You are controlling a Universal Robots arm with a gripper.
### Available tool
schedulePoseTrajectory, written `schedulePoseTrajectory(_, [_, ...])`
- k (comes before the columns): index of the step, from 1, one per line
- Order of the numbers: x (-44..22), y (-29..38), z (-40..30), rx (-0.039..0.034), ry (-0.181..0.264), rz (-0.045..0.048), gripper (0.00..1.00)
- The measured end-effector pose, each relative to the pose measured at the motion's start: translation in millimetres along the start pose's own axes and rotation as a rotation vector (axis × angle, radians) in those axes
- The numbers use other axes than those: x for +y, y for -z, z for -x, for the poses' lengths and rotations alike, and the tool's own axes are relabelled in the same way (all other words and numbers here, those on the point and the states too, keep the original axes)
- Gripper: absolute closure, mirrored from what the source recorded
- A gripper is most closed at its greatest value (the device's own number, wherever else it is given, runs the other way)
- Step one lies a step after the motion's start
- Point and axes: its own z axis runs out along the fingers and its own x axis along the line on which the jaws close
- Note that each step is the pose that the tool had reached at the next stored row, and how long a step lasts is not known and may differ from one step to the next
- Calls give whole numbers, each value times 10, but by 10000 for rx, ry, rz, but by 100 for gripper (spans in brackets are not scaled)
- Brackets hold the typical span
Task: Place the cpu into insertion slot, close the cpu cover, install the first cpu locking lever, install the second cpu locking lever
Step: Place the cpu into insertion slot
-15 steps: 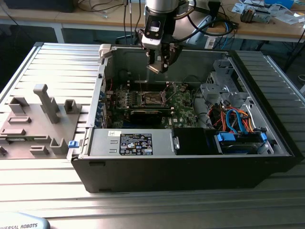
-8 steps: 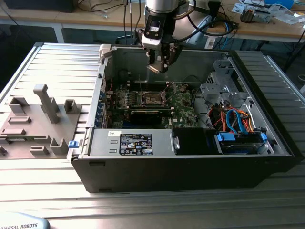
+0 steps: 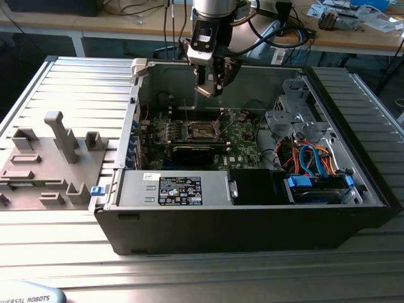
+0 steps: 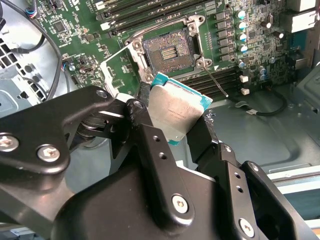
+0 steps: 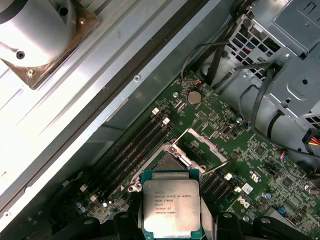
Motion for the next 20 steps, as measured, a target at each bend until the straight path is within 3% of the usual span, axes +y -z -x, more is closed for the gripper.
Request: schedulePoseTrajectory(20, [0,-2,0,-11,-131,2,46])
